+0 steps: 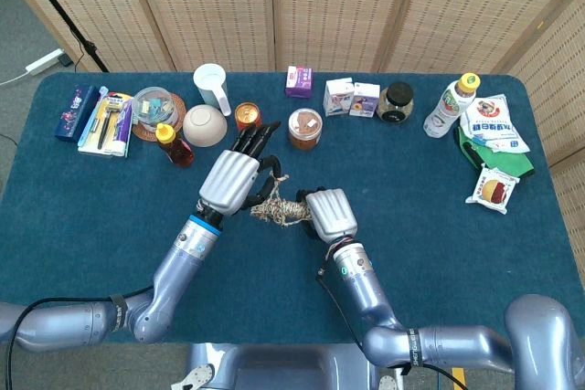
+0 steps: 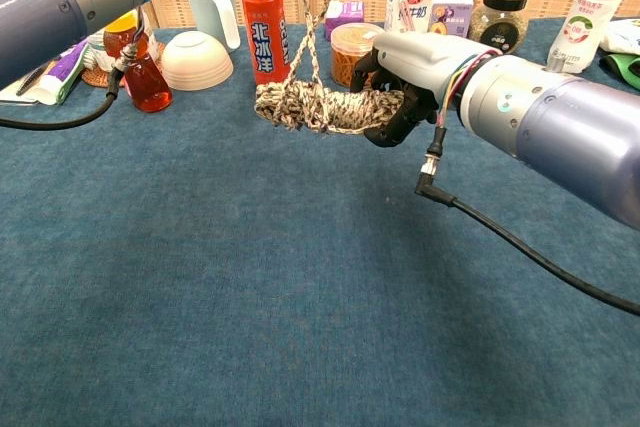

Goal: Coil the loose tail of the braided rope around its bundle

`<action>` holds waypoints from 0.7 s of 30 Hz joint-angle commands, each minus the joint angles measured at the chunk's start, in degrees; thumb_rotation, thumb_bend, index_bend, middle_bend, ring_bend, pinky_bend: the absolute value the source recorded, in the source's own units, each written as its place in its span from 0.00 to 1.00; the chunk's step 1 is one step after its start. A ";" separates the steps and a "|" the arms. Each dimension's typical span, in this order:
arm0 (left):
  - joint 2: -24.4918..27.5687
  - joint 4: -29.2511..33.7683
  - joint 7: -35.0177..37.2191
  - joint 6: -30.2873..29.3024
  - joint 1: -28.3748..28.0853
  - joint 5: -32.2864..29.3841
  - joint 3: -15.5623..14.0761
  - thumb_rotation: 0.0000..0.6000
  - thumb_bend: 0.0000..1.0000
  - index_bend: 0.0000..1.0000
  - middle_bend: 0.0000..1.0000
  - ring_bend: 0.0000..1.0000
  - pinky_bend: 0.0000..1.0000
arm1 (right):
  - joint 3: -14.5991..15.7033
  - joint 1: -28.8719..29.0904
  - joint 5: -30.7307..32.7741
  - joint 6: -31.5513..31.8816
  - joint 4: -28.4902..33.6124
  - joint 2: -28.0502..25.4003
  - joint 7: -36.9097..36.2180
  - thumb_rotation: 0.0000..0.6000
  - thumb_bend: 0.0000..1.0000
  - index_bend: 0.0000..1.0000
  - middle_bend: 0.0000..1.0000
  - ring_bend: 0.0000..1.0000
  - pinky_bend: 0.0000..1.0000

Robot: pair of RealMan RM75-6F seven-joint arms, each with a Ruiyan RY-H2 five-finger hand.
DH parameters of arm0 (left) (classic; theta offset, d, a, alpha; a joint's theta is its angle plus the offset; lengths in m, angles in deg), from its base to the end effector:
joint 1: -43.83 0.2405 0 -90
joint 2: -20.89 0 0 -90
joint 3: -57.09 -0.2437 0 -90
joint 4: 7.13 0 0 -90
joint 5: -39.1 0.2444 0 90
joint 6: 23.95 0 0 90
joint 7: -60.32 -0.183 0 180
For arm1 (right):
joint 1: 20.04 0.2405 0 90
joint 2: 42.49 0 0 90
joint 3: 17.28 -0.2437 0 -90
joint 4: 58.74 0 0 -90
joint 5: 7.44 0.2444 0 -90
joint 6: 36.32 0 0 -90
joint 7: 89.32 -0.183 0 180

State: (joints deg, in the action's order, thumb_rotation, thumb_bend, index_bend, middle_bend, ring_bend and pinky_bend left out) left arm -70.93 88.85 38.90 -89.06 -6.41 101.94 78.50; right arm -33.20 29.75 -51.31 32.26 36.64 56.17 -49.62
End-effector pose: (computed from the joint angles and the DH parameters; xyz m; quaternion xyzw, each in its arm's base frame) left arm 0.0202 0.3777 -0.0195 -0.6674 -0.3578 -0.5470 0.3569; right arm -0.0340 -0.3527 -0.0837 0.6990 -0.4176 0.3877 0.4321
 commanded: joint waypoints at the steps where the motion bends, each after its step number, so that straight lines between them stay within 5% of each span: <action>1: -0.73 -1.37 0.01 0.30 -0.58 -1.10 0.33 1.00 0.49 0.76 0.00 0.00 0.00 | 0.23 -0.37 -0.76 -0.39 1.07 -0.83 -0.76 1.00 0.56 0.69 0.60 0.42 0.66; 21: -4.96 -10.12 -2.96 1.04 -2.97 -6.55 -0.35 1.00 0.49 0.76 0.00 0.00 0.00 | 0.99 -2.17 -4.82 -0.63 7.29 -5.42 -4.11 1.00 0.56 0.69 0.60 0.42 0.66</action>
State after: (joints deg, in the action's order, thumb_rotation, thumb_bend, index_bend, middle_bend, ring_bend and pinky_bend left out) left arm -75.13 80.39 36.14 -88.14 -9.08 95.74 78.43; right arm -32.10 27.66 -56.04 31.64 43.66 51.01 -53.60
